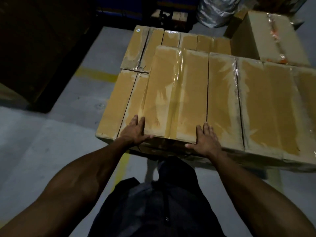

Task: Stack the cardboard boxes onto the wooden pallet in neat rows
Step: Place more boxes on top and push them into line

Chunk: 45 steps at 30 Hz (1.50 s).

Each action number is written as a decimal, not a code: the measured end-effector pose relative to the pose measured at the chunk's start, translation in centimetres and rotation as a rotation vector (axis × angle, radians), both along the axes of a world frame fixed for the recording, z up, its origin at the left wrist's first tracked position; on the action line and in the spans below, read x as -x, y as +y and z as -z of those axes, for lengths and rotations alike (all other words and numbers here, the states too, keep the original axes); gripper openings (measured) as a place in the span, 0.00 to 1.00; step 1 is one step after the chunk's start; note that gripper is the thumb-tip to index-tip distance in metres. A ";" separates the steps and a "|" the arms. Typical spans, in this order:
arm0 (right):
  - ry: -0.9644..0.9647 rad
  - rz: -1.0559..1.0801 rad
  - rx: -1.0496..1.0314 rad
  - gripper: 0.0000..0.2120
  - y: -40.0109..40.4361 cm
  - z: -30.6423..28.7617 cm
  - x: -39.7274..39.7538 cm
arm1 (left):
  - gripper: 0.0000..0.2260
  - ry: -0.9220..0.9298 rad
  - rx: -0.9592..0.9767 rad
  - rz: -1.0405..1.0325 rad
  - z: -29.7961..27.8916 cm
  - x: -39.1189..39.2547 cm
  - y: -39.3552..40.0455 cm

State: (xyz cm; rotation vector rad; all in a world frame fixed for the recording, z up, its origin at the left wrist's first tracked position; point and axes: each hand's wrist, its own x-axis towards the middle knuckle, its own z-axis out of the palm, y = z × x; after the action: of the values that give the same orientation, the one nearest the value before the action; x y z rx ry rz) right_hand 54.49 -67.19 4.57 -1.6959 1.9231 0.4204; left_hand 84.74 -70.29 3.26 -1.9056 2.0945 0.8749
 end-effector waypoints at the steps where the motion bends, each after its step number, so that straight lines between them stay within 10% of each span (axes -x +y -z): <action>1: 0.010 -0.008 0.018 0.52 0.0 0.1 0.0 | 0.46 -0.016 0.017 0.030 0.1 -0.3 -0.1; 15: 0.140 -0.096 0.135 0.44 0.7 1.8 -0.6 | 0.36 -0.213 0.259 0.126 1.0 0.4 0.4; 27: 0.068 -0.075 -0.027 0.30 0.3 -3.1 -3.2 | 0.24 -0.216 0.086 0.076 -3.8 0.6 2.9; 45: -0.219 -0.617 0.068 0.33 12.2 -9.2 -19.4 | 0.27 -0.082 0.102 -0.552 -8.7 -8.7 26.6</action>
State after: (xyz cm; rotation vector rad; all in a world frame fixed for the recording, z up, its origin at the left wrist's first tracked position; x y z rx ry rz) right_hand 73.93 -55.00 13.77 -2.2638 1.2458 0.3721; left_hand 93.40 -43.70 11.92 -2.5835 1.6085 0.7693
